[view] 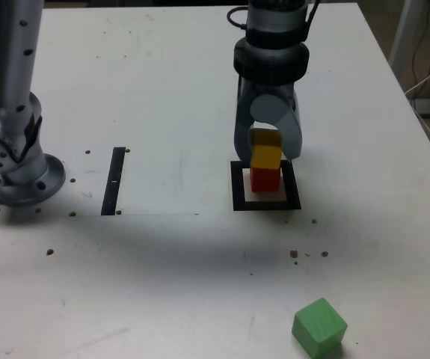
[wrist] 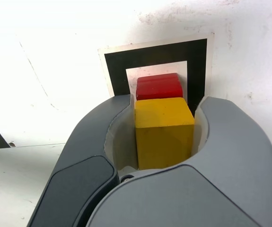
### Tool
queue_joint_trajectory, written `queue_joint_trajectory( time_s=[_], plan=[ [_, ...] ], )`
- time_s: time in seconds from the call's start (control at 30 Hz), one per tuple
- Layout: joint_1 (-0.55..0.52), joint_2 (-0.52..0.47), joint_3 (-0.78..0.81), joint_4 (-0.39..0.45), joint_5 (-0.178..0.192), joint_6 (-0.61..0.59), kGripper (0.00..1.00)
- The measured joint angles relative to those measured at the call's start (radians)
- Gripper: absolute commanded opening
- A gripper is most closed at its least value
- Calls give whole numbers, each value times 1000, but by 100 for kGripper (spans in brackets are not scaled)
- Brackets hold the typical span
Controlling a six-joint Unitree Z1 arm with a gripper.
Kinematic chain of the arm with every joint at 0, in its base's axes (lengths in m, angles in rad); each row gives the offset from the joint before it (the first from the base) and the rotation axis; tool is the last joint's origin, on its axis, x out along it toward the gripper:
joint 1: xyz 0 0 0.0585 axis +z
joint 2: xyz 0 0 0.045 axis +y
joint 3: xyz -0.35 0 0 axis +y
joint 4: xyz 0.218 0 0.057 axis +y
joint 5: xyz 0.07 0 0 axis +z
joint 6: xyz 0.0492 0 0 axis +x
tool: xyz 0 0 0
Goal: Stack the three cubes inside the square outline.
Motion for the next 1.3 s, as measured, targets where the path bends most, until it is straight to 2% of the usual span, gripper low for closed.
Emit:
queue_joint_trajectory(
  time_s=[0.2, 0.37, 0.57, 0.77, 1.0, 1.3],
  plan=[
    [9, 7, 10, 0, -1, 1, 59],
    [11, 10, 13, -8, -2, 6, 75],
    [11, 11, 13, -9, -3, 8, 84],
    [11, 11, 13, -8, -4, 9, 97],
    [11, -18, 15, 31, 6, 8, 99],
    [-26, -54, -23, 124, -3, -36, 99]
  ],
)
